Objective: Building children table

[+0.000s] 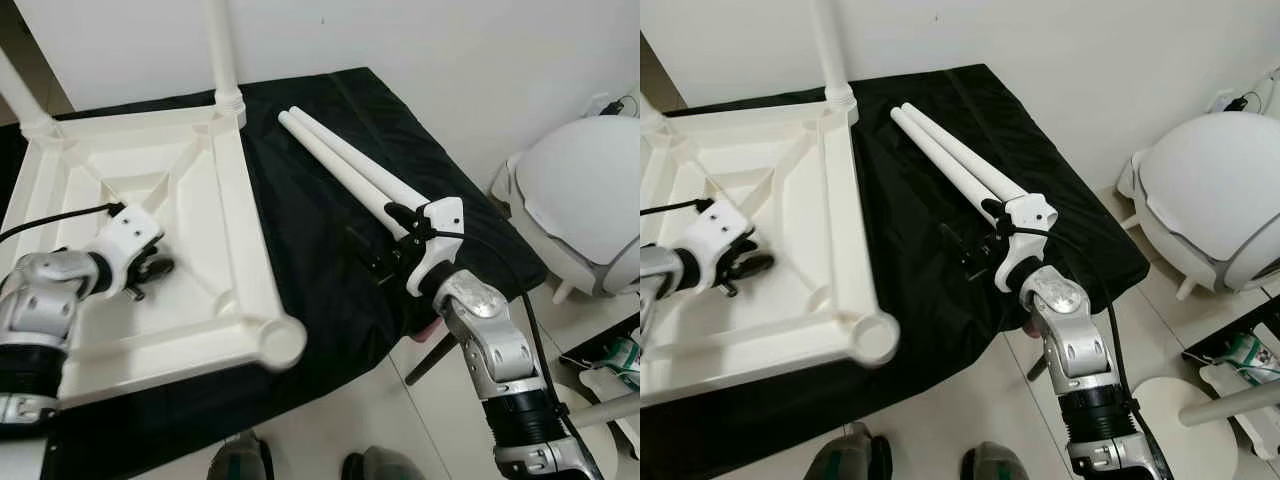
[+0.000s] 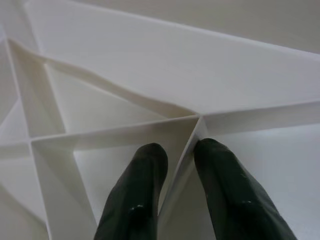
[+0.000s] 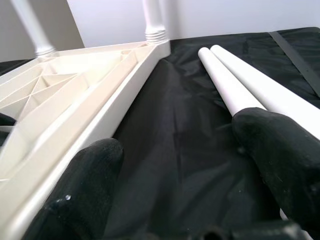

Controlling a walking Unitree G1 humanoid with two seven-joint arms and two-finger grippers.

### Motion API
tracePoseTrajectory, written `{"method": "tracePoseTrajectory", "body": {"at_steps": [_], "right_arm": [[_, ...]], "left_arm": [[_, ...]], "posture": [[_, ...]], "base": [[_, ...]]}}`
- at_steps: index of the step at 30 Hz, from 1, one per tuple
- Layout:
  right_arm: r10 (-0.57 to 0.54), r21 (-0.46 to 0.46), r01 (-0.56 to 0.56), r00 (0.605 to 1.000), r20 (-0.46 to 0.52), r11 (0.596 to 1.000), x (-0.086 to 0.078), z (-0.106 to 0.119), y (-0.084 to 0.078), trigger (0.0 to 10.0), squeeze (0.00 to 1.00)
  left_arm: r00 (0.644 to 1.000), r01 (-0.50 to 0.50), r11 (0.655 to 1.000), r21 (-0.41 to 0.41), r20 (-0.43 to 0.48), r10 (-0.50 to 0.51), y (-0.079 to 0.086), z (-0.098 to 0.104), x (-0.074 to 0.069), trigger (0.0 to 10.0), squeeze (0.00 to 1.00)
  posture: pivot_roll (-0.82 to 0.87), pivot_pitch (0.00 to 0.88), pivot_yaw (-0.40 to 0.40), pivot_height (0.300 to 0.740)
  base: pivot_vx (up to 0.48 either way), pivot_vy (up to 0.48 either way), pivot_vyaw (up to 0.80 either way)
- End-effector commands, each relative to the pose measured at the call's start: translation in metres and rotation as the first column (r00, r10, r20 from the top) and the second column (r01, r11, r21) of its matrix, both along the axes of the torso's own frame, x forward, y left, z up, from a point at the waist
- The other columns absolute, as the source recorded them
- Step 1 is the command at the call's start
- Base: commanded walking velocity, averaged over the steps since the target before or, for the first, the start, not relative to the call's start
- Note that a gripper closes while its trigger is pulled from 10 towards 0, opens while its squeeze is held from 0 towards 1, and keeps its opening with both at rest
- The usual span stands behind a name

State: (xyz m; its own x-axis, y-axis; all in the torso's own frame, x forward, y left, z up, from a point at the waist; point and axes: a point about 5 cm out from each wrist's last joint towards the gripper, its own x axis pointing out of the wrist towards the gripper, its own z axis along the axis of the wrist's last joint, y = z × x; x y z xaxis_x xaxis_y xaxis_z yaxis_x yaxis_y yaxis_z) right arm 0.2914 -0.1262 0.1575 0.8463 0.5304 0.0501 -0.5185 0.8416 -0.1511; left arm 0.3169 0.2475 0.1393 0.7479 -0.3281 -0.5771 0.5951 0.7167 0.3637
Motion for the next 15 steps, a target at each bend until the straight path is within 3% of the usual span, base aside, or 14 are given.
{"method": "tracePoseTrajectory", "body": {"at_steps": [1, 4, 7, 8, 9, 11, 12, 13, 15], "right_arm": [[-0.006, 0.007, 0.006, 1.0, 0.001, 1.0, 0.0, 0.002, -0.001, 10.0, 0.0], [-0.007, 0.009, 0.007, 1.0, 0.002, 1.0, 0.0, 0.003, -0.001, 10.0, 0.0], [-0.007, 0.009, 0.007, 1.0, 0.002, 1.0, 0.0, 0.003, -0.001, 10.0, 0.0], [-0.008, 0.013, 0.008, 1.0, 0.003, 1.0, 0.0, 0.004, -0.001, 10.0, 0.0], [-0.008, 0.016, 0.008, 1.0, 0.003, 1.0, 0.0, 0.004, 0.0, 10.0, 0.0], [-0.008, 0.017, 0.008, 1.0, 0.002, 1.0, 0.0, 0.004, 0.0, 10.0, 0.0], [-0.008, 0.019, 0.008, 1.0, 0.003, 1.0, 0.0, 0.005, 0.001, 10.0, 0.0], [-0.009, 0.024, 0.009, 1.0, 0.004, 1.0, 0.0, 0.005, 0.001, 10.0, 0.0], [-0.01, 0.027, 0.01, 1.0, 0.004, 1.0, 0.0, 0.006, 0.001, 10.0, 0.0]], "left_arm": [[0.982, -0.172, 0.985, 0.031, 0.078, 0.169, -0.001, -0.01, 0.004, 0.0, 0.0], [0.981, -0.167, 0.986, -0.008, 0.1, 0.167, -0.016, -0.006, 0.011, 0.0, 0.0], [0.981, -0.167, 0.986, -0.008, 0.1, 0.167, -0.016, -0.006, 0.011, 0.0, 0.0], [0.98, -0.148, 0.988, -0.033, 0.13, 0.151, -0.031, -0.001, 0.018, 0.0, 0.0], [0.978, -0.148, 0.988, -0.052, 0.141, 0.154, -0.038, 0.001, 0.023, 1.0, 0.0], [0.976, -0.151, 0.986, -0.065, 0.147, 0.159, -0.042, 0.003, 0.026, 1.0, 0.0], [0.977, -0.133, 0.99, -0.056, 0.161, 0.14, -0.047, 0.004, 0.028, 0.0, 0.0], [0.976, -0.131, 0.99, -0.05, 0.167, 0.137, -0.049, 0.004, 0.031, 10.0, 0.0], [0.976, -0.129, 0.991, -0.045, 0.171, 0.135, -0.051, 0.004, 0.032, 10.0, 0.0]], "posture": [[-0.06, 0.041, 0.016, 0.74], [-0.07, 0.041, 0.015, 0.74], [-0.07, 0.041, 0.015, 0.74], [-0.06, 0.043, 0.012, 0.74], [-0.07, 0.044, 0.012, 0.74], [-0.07, 0.044, 0.012, 0.74], [-0.07, 0.047, 0.013, 0.74], [-0.08, 0.049, 0.012, 0.74], [-0.08, 0.049, 0.012, 0.74]], "base": [[0.0, 0.0, 0.0], [0.0, 0.0, 0.0], [0.0, 0.0, 0.0], [0.0, 0.0, 0.0], [0.0, 0.0, 0.0], [0.0, 0.0, 0.0], [0.0, 0.0, 0.0], [0.0, 0.0, 0.0], [0.0, 0.0, 0.0]]}}
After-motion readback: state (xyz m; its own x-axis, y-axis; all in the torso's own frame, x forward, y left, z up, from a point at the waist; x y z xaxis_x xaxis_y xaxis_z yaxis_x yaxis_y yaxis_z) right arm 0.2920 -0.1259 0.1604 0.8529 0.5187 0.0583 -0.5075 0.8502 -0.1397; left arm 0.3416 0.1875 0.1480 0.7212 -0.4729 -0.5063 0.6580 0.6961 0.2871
